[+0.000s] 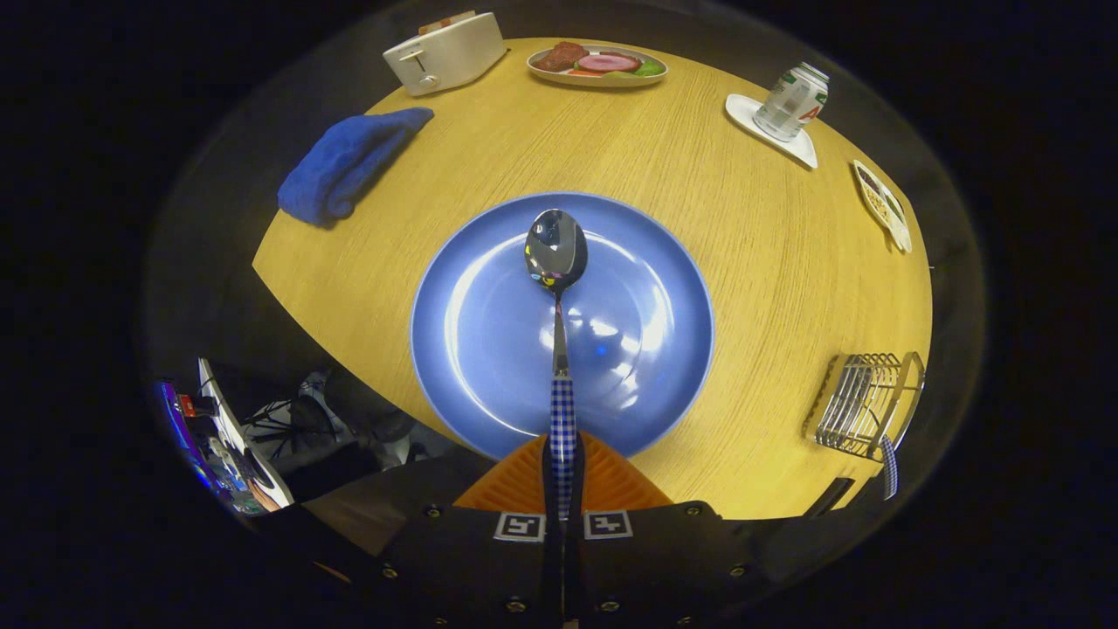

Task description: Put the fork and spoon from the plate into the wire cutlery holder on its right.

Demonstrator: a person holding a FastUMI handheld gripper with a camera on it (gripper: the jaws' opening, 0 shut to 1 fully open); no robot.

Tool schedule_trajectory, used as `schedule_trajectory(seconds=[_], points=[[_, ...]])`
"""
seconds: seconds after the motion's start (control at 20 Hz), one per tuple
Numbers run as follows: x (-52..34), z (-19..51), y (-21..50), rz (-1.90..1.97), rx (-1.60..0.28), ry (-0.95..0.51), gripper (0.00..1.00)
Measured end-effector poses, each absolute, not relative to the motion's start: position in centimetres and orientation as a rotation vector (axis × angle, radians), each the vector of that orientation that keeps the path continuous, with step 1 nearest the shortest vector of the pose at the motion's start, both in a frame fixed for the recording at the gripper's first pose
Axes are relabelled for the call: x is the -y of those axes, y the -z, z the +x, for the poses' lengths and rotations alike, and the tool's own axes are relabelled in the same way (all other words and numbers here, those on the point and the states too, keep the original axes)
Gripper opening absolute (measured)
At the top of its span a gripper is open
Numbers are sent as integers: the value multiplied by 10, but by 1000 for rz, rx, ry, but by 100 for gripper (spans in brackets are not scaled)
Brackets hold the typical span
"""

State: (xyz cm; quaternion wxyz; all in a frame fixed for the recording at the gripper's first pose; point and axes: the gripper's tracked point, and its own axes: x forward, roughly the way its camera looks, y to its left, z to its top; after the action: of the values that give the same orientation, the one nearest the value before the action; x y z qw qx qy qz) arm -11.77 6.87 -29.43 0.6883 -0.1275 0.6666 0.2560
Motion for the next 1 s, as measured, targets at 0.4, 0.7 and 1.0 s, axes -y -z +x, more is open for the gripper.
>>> schedule_trajectory(seconds=[0.4, 0.7, 1.0], points=[[-8, -113, 252, -282, -1477, -492, 2], [44, -116, 230, -261, -1490, -415, 2], [80, -113, 216, -249, -1500, -356, 2]])
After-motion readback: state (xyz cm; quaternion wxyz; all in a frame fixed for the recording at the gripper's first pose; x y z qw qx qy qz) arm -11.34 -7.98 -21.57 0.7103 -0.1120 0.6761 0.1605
